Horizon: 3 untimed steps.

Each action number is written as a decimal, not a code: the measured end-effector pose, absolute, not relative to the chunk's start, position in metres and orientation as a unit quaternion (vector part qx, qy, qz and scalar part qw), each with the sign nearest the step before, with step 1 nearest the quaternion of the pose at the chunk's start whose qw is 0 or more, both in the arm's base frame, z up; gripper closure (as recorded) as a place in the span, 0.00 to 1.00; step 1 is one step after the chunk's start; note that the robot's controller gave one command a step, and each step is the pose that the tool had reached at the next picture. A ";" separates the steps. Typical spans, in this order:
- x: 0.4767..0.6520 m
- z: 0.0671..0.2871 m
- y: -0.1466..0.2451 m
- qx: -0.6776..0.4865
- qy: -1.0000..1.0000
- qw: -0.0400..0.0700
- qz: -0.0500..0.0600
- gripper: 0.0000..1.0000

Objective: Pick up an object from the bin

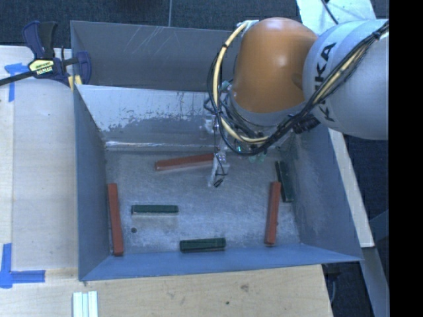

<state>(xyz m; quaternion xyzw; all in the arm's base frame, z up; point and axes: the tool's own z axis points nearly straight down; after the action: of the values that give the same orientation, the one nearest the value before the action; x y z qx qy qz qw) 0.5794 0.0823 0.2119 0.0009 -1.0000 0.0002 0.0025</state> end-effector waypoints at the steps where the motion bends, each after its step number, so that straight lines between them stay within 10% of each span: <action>1: 0.618 0.066 0.081 -0.046 -0.999 0.003 0.000 0.00; 3: 0.629 0.105 0.096 0.036 -0.999 -0.004 0.000 0.00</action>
Offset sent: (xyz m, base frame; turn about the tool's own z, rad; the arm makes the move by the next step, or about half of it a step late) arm 0.0396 -0.0002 -0.1419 0.0943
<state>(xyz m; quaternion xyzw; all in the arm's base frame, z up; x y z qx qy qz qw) 0.6293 0.0957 0.1054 0.0362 -0.9993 -0.0004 -0.0037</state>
